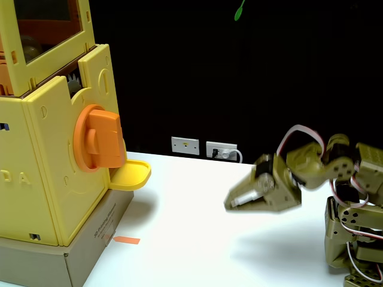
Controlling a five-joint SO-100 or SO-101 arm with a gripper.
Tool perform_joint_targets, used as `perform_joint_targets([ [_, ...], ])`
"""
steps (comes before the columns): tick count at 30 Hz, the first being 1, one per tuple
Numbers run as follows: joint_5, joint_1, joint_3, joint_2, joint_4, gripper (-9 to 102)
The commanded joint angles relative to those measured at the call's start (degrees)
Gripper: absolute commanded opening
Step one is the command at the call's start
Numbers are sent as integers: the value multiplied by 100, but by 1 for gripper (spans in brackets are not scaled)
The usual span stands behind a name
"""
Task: Turn the button of vending machine.
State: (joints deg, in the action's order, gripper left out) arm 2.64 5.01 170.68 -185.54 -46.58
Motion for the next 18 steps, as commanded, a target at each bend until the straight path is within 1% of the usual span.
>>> perform_joint_targets([
  [1,562,79,-1151,519,193,1],
  [3,914,44,-1521,633,325,1],
  [5,1169,18,-1617,624,633,1],
  [11,1898,-35,-1591,817,2092,1],
  [13,2382,-105,-1591,1020,2505,1],
  [16,3313,-114,-1582,1310,2883,0],
  [18,3718,-44,-1477,1529,3287,1],
])
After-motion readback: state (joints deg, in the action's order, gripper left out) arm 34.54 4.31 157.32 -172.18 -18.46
